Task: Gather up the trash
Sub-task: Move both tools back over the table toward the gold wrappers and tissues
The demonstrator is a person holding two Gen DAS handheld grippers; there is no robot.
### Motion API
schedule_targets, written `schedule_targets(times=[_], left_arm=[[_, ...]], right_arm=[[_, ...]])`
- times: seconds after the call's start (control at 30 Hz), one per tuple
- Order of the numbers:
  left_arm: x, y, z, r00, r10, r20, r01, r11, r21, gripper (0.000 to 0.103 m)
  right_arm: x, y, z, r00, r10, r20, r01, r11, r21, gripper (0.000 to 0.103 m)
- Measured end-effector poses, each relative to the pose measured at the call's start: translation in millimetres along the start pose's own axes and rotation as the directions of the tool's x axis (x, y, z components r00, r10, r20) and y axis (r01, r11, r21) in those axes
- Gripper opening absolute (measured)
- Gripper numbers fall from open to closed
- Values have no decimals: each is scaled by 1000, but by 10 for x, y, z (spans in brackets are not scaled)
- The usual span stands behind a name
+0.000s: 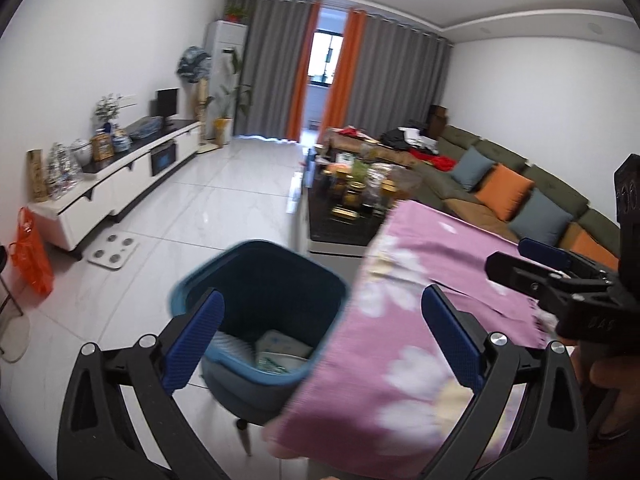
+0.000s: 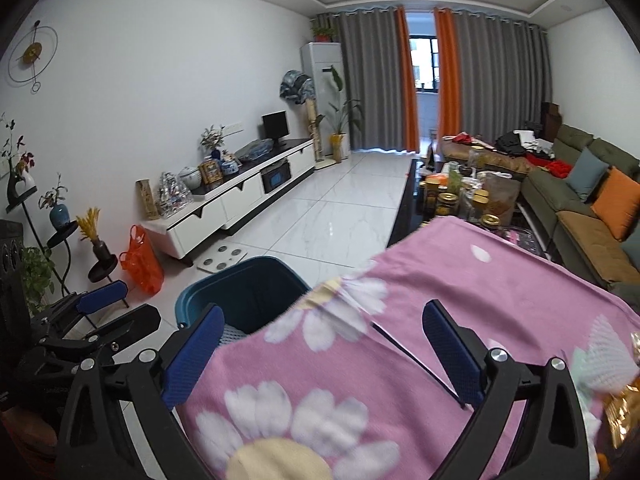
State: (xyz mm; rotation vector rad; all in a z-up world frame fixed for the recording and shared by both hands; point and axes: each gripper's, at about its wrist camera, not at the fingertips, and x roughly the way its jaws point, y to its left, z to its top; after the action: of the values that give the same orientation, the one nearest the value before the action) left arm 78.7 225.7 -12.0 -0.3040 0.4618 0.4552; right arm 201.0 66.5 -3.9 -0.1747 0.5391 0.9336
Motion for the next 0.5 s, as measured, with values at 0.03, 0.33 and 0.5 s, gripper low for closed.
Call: schedule_targets(times=[0.03,0.33,0.5], left_arm=[[-16,-108,-21,1000,-19,-4,19,1000,3,97],[-287,-866,-182,989,-147,5,146,987,73,97],[-508,-1208,-320,980,-191,50,183,973,141,97]], right_arm=[[-80,-61,-43,1000,-10,6,10,1000,11,96],[-817,-372,-438,986,-145,87,141,989,53,96],[-1198,-428,-699,968,-217,126,210,976,61,96]])
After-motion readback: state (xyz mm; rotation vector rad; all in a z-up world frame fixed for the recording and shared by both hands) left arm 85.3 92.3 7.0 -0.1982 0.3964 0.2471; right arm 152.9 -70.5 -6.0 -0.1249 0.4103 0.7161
